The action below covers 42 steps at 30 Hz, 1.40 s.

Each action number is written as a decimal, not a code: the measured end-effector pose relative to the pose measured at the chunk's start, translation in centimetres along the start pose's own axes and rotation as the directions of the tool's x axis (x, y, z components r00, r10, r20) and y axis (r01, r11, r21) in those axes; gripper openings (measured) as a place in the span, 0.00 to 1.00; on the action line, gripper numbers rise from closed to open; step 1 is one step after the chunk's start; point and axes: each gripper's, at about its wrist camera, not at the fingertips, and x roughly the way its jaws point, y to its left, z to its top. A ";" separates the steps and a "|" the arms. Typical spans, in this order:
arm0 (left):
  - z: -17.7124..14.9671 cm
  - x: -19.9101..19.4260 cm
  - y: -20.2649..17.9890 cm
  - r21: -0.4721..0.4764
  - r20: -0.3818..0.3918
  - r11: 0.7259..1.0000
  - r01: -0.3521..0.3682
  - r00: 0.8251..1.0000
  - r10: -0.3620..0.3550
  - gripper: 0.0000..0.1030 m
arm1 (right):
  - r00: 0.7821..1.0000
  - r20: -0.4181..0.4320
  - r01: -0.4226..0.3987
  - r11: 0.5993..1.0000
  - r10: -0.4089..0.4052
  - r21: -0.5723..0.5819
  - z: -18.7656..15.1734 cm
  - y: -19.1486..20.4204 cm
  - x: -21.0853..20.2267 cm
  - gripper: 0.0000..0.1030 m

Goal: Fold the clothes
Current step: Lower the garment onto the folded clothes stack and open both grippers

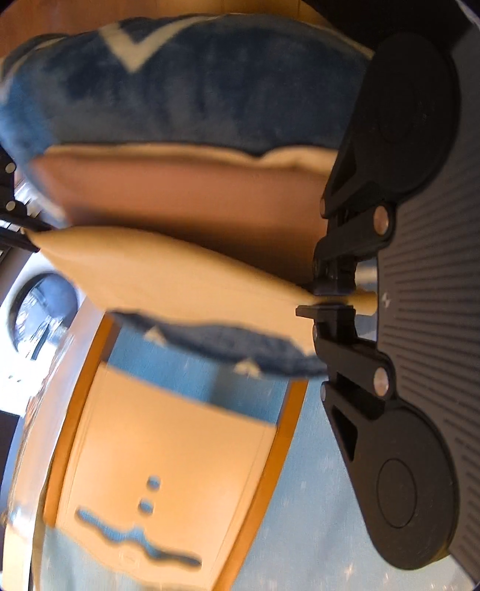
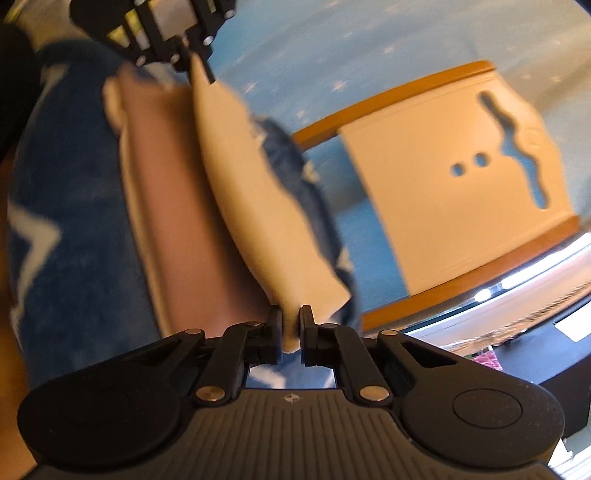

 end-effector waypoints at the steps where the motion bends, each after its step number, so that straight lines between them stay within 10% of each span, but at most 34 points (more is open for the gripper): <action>1: -0.3 -0.8 0.1 -0.010 0.009 1.000 0.006 1.000 -0.006 0.03 | 1.000 0.002 -0.010 1.000 0.010 0.002 -0.1 0.3 -0.5 0.06; 8: -1.8 -0.7 -2.7 -0.013 -0.020 0.993 0.113 0.993 -0.113 0.05 | 0.995 -0.061 -0.083 0.996 0.081 -0.023 -1.2 3.9 0.5 0.07; 23: -2.3 -2.5 -3.6 -0.060 0.007 0.997 0.041 0.999 -0.041 0.03 | 0.997 -0.063 -0.049 0.998 0.052 0.044 -0.9 3.2 0.2 0.06; 42: -4.5 -2.6 -3.3 -0.227 -0.084 0.967 0.117 0.987 -0.139 0.05 | 0.991 -0.117 -0.045 0.990 0.061 0.133 -1.9 3.9 -0.2 0.12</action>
